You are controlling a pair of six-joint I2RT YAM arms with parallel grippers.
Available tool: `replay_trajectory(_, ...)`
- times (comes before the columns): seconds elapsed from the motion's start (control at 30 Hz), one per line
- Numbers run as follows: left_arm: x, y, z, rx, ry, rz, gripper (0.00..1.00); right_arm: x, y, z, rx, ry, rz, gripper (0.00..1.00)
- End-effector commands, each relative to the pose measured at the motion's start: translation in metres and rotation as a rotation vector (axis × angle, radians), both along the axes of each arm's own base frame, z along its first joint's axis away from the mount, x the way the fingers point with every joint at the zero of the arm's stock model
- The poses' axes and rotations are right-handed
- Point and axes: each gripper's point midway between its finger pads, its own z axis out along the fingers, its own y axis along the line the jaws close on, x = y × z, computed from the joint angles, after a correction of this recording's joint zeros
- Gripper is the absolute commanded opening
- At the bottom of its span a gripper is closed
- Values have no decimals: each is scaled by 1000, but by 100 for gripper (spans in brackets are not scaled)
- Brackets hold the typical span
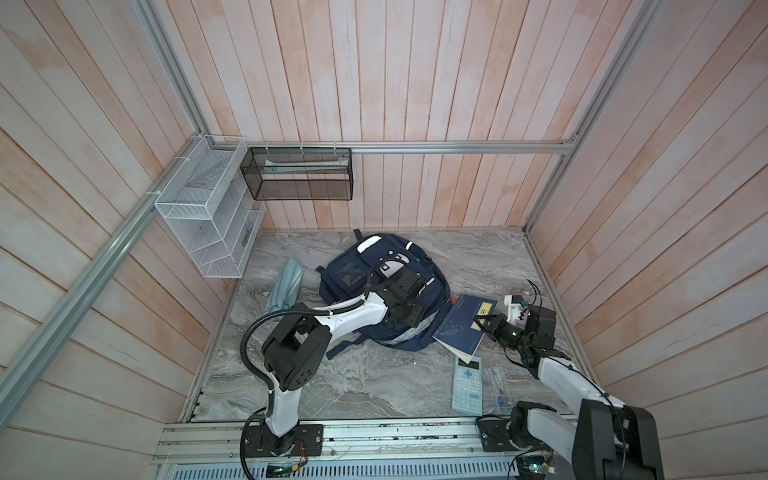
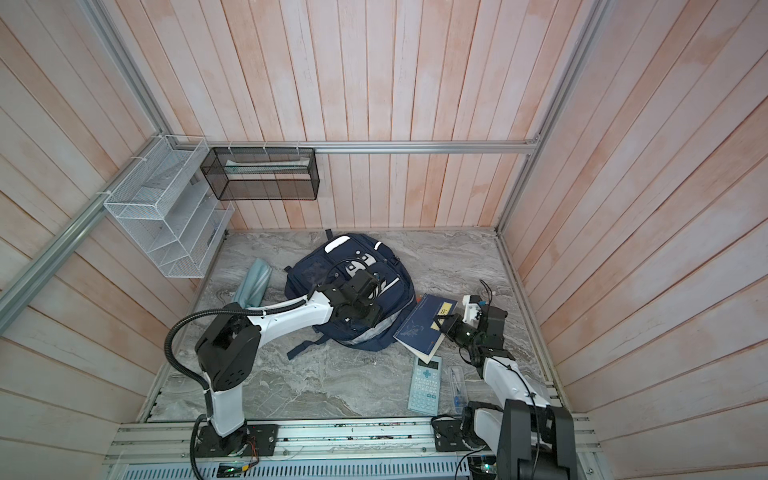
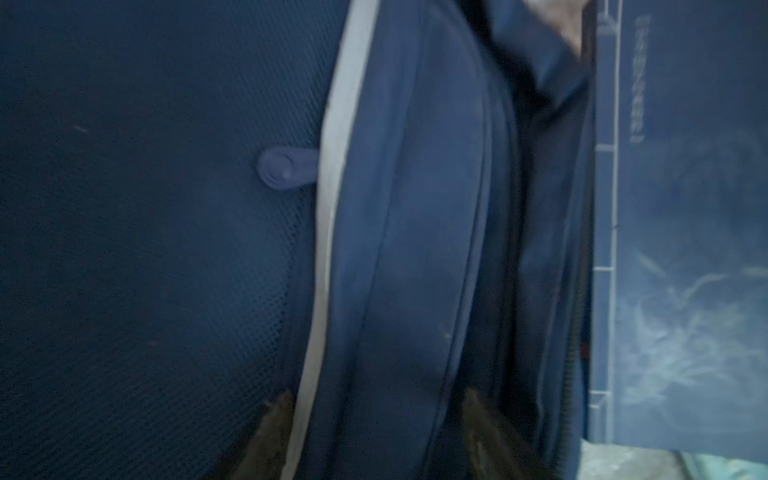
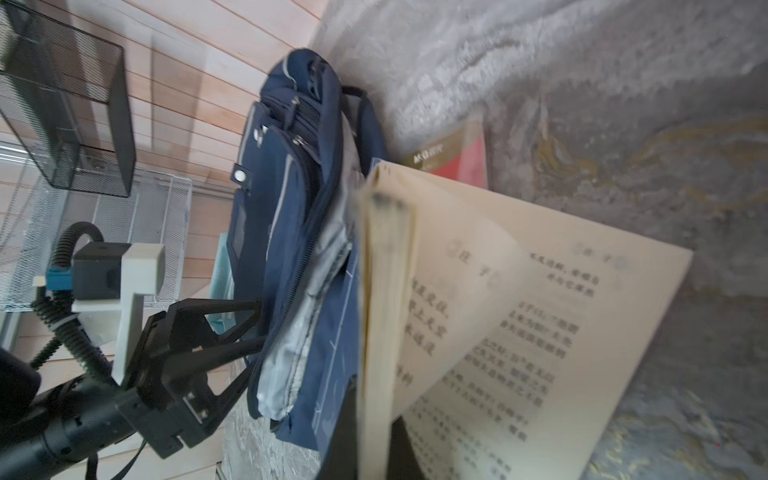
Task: Pack the student bag
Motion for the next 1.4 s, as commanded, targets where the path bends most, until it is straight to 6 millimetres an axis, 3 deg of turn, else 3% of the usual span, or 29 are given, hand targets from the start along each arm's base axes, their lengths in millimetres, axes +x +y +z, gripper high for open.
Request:
replay_trajectory(0.0, 5, 2, 3, 72, -49, -45, 71, 10, 5, 15, -14, -63, 63, 0)
replay_trajectory(0.2, 6, -3, -8, 187, -127, -67, 91, 7, 3, 20, -31, -77, 48, 0)
replay_trajectory(0.27, 7, -3, -17, 209, -120, -66, 91, 6, 3, 20, -27, -76, 48, 0)
replay_trajectory(0.3, 9, -1, -21, 226, -122, -55, 84, 4, 5, 21, -20, -78, 58, 0)
replay_trajectory(0.33, 12, 2, -25, 244, -124, -39, 68, 4, 6, 23, -6, -81, 63, 0)
replay_trajectory(0.4, 17, -1, -19, 237, -127, -36, 24, 2, 10, 32, 20, -96, 73, 0)
replay_trajectory(0.43, 20, -3, -7, 218, -145, -32, 1, 1, 13, 38, 33, -104, 79, 0)
replay_trajectory(0.5, 25, -7, 27, 162, -179, -26, 0, -1, 19, 52, 35, -125, 90, 0)
replay_trajectory(0.67, 42, 0, 136, -152, -176, 7, 0, -7, 39, 87, 114, -158, 96, 0)
replay_trajectory(0.77, 49, 15, 172, -234, -198, 12, 0, -3, 50, 103, 138, -192, 88, 0)
replay_trajectory(0.93, 55, 31, 195, -315, -185, 17, 0, 15, 83, 108, 181, -190, 97, 0)
replay_trajectory(1.1, 56, 32, 213, -401, -190, -11, 0, 56, 136, 109, 185, -232, 171, 0)
replay_trajectory(1.23, 59, 32, 216, -412, -191, -5, 0, 103, 160, 73, 153, -164, 104, 0)
replay_trajectory(1.3, 61, 30, 215, -419, -184, -2, 0, 125, 182, 50, 173, -119, 106, 7)
replay_trajectory(1.37, 62, 30, 212, -422, -176, 4, 0, 139, 209, 40, 202, -96, 162, 15)
